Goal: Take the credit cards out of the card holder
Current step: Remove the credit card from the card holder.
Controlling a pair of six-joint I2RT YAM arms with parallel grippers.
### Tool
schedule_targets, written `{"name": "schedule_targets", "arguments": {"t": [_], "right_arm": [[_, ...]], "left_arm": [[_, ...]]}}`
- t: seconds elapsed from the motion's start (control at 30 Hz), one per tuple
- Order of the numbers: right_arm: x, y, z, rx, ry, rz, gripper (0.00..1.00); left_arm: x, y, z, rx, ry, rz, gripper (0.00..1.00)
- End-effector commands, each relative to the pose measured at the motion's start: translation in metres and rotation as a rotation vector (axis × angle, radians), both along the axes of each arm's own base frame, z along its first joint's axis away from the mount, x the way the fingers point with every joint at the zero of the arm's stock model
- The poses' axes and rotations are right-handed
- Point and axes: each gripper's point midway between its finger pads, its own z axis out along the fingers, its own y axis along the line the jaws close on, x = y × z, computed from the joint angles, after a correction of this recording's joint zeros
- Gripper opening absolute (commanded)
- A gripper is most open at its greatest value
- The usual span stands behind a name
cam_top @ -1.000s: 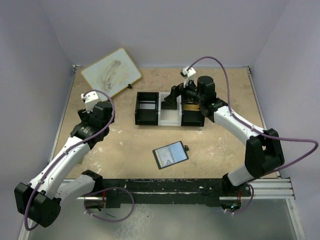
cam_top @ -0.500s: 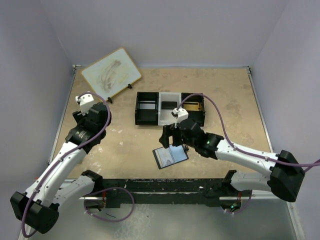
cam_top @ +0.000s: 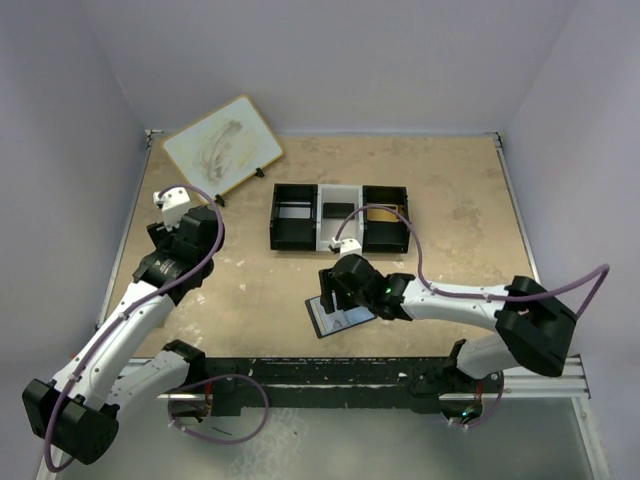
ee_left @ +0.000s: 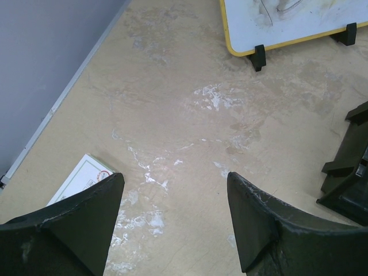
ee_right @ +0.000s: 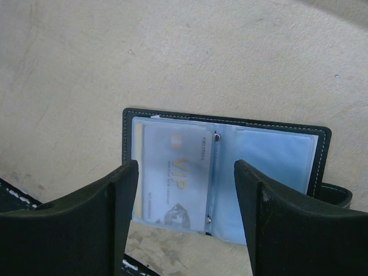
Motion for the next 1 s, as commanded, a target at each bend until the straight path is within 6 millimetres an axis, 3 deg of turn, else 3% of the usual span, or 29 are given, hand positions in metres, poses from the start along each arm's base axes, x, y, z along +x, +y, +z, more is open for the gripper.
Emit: {"name": "schedule_targets", "arguments": {"t": [0.0,0.33,0.63,0.97], "right_arm": [[0.009,0.013,0.007,-0.006,-0.02,-0.016,0.7],[0.003,0.02,-0.001,-0.041,0.007,0.036,0.74],[-0.001,0.018,-0.024,-0.136,0.043,0.045,0.73],[-0.001,0.007,-0.034,-0.214,0.041,-0.022,0.63]], "left_arm": [[0.003,0.002,0.008,-0.01,-0.029,0.022,0.7],[0.003,0.002,0.006,-0.005,-0.021,0.019,0.7],[0.004,0.001,0.006,-0.008,-0.018,0.014,0.7],[0.004,-0.001,0.003,-0.009,-0.008,0.003,0.69]]}}
